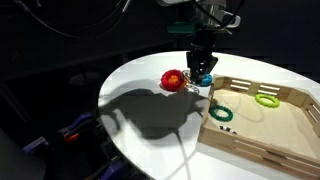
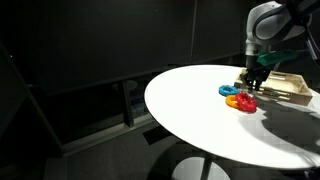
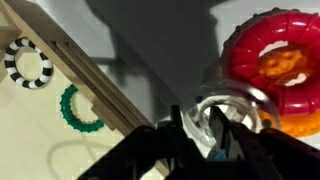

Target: Remove the clear ring from the wooden tray and place it on the rings pile on the table

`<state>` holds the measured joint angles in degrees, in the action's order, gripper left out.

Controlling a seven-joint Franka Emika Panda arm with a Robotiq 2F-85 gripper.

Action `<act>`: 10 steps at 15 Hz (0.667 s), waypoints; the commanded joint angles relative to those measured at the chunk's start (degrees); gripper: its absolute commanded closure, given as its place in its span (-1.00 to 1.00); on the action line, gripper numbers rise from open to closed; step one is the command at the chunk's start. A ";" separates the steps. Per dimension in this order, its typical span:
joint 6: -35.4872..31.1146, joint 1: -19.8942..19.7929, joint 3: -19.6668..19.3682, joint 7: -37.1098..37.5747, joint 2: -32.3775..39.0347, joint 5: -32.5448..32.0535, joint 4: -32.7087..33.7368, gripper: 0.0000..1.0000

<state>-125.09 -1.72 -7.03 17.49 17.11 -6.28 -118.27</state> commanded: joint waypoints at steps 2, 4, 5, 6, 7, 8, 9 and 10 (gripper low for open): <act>0.07 -0.30 0.16 -1.42 1.43 -0.12 -0.06 -0.50; 0.45 -0.45 0.10 -1.83 1.63 0.05 0.04 -0.80; 0.62 -0.55 0.06 -2.08 1.51 0.10 0.04 -0.97; 0.90 -0.71 -0.03 -2.40 1.17 0.13 0.01 -1.00; 1.07 -0.77 -0.17 -2.47 0.92 -0.03 -0.01 -1.00; 1.15 -0.83 -0.42 -2.35 0.47 -0.36 -0.09 -1.00; 1.15 -0.79 -0.77 -1.77 0.13 -0.89 -0.13 -1.00; 1.07 -0.71 -1.21 -1.06 -0.33 -1.49 -0.21 -1.00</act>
<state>-125.03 -2.08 -7.43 16.57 18.59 -6.28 -118.41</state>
